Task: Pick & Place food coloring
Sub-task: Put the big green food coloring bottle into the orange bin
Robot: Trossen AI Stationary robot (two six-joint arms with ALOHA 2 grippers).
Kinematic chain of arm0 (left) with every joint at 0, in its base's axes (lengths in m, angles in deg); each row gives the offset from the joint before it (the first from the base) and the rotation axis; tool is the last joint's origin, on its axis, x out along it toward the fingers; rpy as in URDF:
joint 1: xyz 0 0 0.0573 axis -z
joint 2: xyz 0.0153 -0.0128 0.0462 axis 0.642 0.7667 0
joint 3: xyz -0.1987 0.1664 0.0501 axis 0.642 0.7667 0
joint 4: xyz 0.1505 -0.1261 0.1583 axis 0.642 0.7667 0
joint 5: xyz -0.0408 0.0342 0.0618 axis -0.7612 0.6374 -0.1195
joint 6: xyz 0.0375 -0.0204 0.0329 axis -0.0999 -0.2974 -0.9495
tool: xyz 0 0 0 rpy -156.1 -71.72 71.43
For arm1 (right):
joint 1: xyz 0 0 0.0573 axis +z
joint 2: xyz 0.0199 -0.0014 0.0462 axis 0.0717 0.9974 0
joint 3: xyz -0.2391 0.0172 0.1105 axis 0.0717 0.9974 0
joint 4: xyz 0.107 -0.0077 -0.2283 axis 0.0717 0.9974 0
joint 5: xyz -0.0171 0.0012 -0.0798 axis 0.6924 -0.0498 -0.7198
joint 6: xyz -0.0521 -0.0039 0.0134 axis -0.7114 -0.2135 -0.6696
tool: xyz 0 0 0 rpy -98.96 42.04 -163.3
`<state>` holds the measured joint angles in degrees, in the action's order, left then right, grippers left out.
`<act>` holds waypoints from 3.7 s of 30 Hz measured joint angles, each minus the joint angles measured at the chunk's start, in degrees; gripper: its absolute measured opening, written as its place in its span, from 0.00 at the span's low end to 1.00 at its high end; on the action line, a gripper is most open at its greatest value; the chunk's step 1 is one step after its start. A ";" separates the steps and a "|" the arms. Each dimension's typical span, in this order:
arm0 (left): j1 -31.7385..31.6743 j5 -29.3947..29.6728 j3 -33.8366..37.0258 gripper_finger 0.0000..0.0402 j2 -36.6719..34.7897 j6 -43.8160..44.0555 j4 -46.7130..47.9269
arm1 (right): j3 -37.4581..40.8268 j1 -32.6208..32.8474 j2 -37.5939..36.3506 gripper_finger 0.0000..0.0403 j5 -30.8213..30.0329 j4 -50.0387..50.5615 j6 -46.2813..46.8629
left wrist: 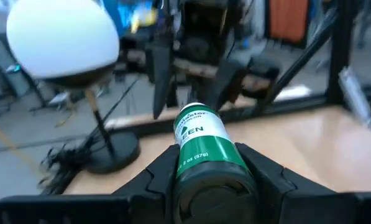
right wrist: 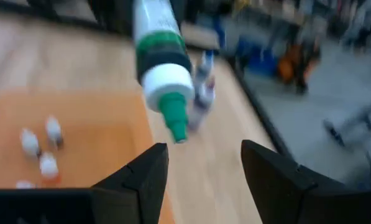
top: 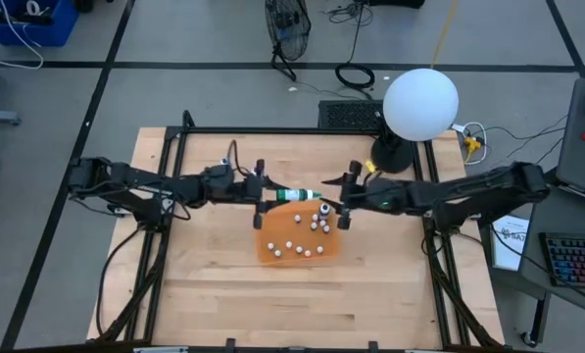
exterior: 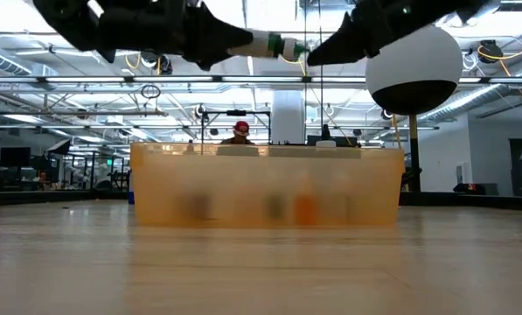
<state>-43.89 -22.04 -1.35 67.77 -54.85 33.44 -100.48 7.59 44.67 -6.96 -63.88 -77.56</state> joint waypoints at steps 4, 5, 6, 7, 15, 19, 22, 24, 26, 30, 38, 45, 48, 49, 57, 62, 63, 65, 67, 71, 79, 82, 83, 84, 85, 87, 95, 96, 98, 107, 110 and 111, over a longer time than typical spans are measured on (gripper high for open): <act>-2.04 -3.68 2.43 0.33 0.00 1.82 -5.65 | 10.04 -2.28 -1.88 0.48 7.72 -21.61 -3.50; -2.41 -4.53 2.67 0.33 0.00 1.86 -5.95 | 11.70 -2.62 -1.77 0.48 9.49 -25.71 -4.21; -2.68 -5.40 2.68 0.33 0.00 1.88 -6.28 | 12.78 -2.92 -1.37 0.48 10.77 -29.68 -4.88; -2.84 -5.93 2.64 0.33 0.00 1.97 -6.56 | 13.50 -3.14 -0.85 0.48 12.14 -32.90 -5.23; -3.26 -6.45 2.63 0.33 0.00 2.85 -6.51 | 12.60 -4.41 6.65 0.52 19.63 -43.56 -7.39; -3.24 -6.47 2.62 0.33 0.00 2.91 -6.49 | 10.67 -4.74 10.56 0.60 19.42 -45.38 -6.93; -3.26 -6.45 2.60 0.33 0.00 2.97 -6.47 | 8.58 -4.63 13.10 0.65 19.67 -45.94 -6.60; -3.21 -6.47 2.60 0.33 0.00 3.00 -6.44 | 7.75 -4.70 14.38 0.67 19.60 -45.60 -6.73; -3.21 -6.48 2.57 0.33 0.00 3.23 -6.18 | 6.71 -4.70 15.44 0.68 19.57 -45.57 -6.91; -3.21 -6.45 2.57 0.33 0.00 3.73 -5.69 | 6.13 -4.71 15.81 0.66 19.66 -45.64 -7.28; -3.21 -6.47 2.57 0.33 0.00 3.92 -5.23 | 6.13 -5.09 15.79 0.49 19.38 -45.45 -8.87; -3.21 -5.97 2.57 0.33 0.00 4.28 -5.44 | 6.11 -6.14 15.70 0.31 19.57 -44.62 -10.12; -3.16 -5.15 2.57 0.33 0.22 4.98 -5.33 | 5.47 -5.99 13.99 0.31 19.19 -39.06 -11.56; -3.12 -4.73 2.57 0.33 0.22 5.55 -5.36 | 4.33 -5.84 13.15 0.31 18.63 -34.47 -11.59; -3.17 -1.01 2.46 0.75 -5.25 8.91 -4.82 | -14.28 0.05 9.66 0.31 5.84 15.02 -14.37; -3.17 -0.97 2.51 0.97 -10.91 7.34 2.20 | -30.37 3.79 13.00 0.31 -2.01 40.95 -10.23; -3.17 -0.89 2.31 0.97 -11.91 6.71 2.90 | -32.98 4.28 14.52 0.31 -2.83 44.20 -10.16; -3.17 -0.90 2.59 0.94 -13.50 6.05 5.37 | -39.13 4.85 18.61 0.31 -3.01 50.08 -11.29; -3.17 -0.88 2.55 0.90 -14.07 5.75 6.36 | -46.87 4.47 22.35 0.31 -3.13 57.04 -12.11; -3.15 -0.88 2.51 0.83 -14.42 5.62 7.27 | -62.11 1.73 33.19 0.31 1.20 71.44 -11.06; -3.15 -0.86 2.55 0.75 -14.34 3.52 12.96 | -74.00 -1.44 48.20 0.31 10.41 86.77 -11.22; -3.17 -0.86 2.55 0.74 -14.36 3.37 13.21 | -73.73 -2.02 50.94 0.31 10.50 86.68 -11.50; -3.17 -0.86 2.55 0.74 -14.36 3.38 13.50 | -73.84 -2.25 51.25 0.31 10.53 86.88 -11.50; -3.17 -0.86 2.55 0.74 -14.36 3.56 13.76 | -73.60 -2.40 51.35 0.31 10.45 87.17 -11.49; -3.17 -0.86 2.55 0.74 -14.36 3.59 13.81 | -72.87 -2.44 51.30 0.31 10.48 87.19 -11.46; -3.16 -0.86 2.55 0.74 -14.36 3.46 13.95 | -71.41 -2.40 51.41 0.31 10.49 86.52 -11.67; -3.15 -0.86 2.55 0.78 -14.36 2.36 14.54 | -65.75 -2.40 51.48 0.31 10.26 80.14 -11.89; -3.17 -0.86 2.55 0.79 -14.36 2.15 14.54 | -65.22 -2.40 51.44 0.31 10.26 79.26 -11.82; -3.17 -0.86 2.55 0.79 -14.36 1.49 14.60 | -64.10 -2.40 51.37 0.31 10.16 77.79 -11.57; -3.17 -0.86 2.55 0.76 -14.35 0.85 14.63 | -61.33 -2.42 51.44 0.30 10.16 75.61 -10.51; -3.17 -0.86 2.55 0.75 -14.34 0.83 14.96 | -60.46 -2.42 51.39 0.30 10.15 75.58 -10.28; -3.15 -0.86 2.55 0.75 -14.34 0.85 15.10 | -60.11 -2.42 51.39 0.30 10.15 75.62 -10.28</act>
<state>-47.04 -22.90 1.20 53.43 -54.00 48.54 -160.60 5.17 96.07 3.18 11.75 -87.84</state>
